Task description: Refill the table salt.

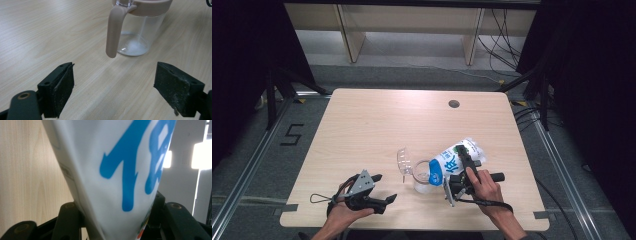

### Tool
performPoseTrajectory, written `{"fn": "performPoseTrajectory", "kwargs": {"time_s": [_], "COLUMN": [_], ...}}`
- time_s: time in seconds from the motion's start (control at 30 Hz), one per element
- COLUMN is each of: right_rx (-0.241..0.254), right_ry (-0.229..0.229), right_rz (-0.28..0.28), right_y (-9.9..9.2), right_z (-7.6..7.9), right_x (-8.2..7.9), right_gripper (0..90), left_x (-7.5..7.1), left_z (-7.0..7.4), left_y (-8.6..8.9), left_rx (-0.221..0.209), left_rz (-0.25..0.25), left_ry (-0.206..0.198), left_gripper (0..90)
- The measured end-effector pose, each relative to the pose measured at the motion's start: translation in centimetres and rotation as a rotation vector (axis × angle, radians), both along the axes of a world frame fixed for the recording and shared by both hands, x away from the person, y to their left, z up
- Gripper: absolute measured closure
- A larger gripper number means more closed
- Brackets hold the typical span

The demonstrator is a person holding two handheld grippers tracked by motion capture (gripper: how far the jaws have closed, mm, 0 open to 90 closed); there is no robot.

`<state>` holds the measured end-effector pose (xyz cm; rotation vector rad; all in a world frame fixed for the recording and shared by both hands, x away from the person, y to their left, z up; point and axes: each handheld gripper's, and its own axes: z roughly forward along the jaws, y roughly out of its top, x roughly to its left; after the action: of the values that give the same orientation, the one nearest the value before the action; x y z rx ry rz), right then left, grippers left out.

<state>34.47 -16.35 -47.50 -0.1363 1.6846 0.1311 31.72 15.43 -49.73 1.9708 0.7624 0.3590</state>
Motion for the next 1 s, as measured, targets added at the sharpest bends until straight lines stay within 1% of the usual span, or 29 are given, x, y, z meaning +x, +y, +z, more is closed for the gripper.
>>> {"fn": "performPoseTrajectory", "kwargs": {"time_s": [0.07, 0.13, 0.17, 0.2, 0.23, 0.27, 0.3, 0.33, 0.37, 0.47, 0.5, 0.63, 0.73, 0.77, 0.8, 0.83, 0.87, 0.9, 1.0], "right_rx": [-0.006, -0.002, -0.003, -0.003, -0.002, 0.001, 0.002, -0.001, -0.002, 0.002, 0.001, 0.0, -0.005, 0.0, -0.005, -0.005, -0.002, -0.005, -0.005], "right_ry": [-0.001, -0.001, -0.004, -0.004, -0.001, -0.004, 0.005, 0.002, 0.002, 0.003, 0.003, 0.001, -0.001, 0.002, 0.0, 0.0, 0.001, -0.001, -0.001], "right_rz": [0.002, 0.001, 0.008, 0.008, -0.001, 0.006, -0.008, -0.004, -0.004, -0.008, -0.007, -0.005, -0.002, -0.004, -0.004, -0.004, -0.005, -0.004, -0.001], "right_y": [0.02, 0.0, -0.01, -0.01, -0.01, -0.03, -0.02, -0.02, -0.01, -0.01, -0.01, -0.01, 0.0, -0.02, 0.0, 0.0, -0.01, 0.0, -0.01], "right_z": [0.04, 0.0, 0.01, 0.01, -0.01, -0.03, -0.05, -0.04, -0.03, -0.06, -0.05, -0.07, 0.0, -0.07, -0.02, -0.02, -0.06, -0.03, -0.03], "right_x": [0.02, 0.02, 0.06, 0.06, -0.01, 0.03, -0.05, -0.03, -0.03, -0.06, -0.06, -0.06, -0.03, -0.05, -0.06, -0.06, -0.07, -0.06, -0.04], "right_gripper": [53.0, 53.1, 53.1, 53.1, 53.1, 53.2, 53.1, 53.2, 53.2, 53.2, 53.2, 53.3, 53.4, 53.4, 53.4, 53.4, 53.4, 53.4, 53.4], "left_x": [0.1, 0.03, -0.06, -0.06, 0.01, 0.06, 0.08, 0.08, -0.06, -0.01, 0.06, 0.02, 0.06, 0.02, -0.02, -0.02, 0.0, 0.09, 0.01], "left_z": [0.04, 0.03, -0.02, -0.02, 0.04, 0.05, 0.05, 0.05, -0.02, 0.01, 0.04, 0.05, 0.03, 0.04, 0.02, 0.02, 0.06, 0.06, 0.01], "left_y": [0.04, 0.01, -0.04, -0.04, 0.03, 0.04, 0.06, 0.06, -0.05, -0.02, 0.04, 0.05, 0.05, 0.06, 0.0, 0.0, 0.05, 0.05, -0.06], "left_rx": [0.009, 0.008, -0.005, -0.005, 0.004, 0.006, 0.01, 0.01, -0.006, -0.001, 0.01, 0.007, 0.011, 0.009, 0.0, 0.0, 0.009, 0.01, 0.0], "left_rz": [-0.008, -0.003, 0.004, 0.004, -0.002, -0.006, -0.01, -0.01, 0.006, 0.001, -0.007, -0.003, -0.009, -0.008, 0.0, 0.0, 0.0, -0.009, 0.003], "left_ry": [-0.013, -0.008, 0.006, 0.006, -0.006, -0.012, -0.013, -0.013, 0.006, -0.001, -0.011, -0.008, -0.012, -0.009, -0.007, -0.007, -0.008, -0.013, -0.002], "left_gripper": [15.8, 15.8, 15.8, 15.8, 15.9, 15.8, 15.8, 15.8, 15.9, 15.8, 15.8, 15.8, 15.8, 15.8, 15.8, 15.8, 15.8, 15.8, 15.8]}}
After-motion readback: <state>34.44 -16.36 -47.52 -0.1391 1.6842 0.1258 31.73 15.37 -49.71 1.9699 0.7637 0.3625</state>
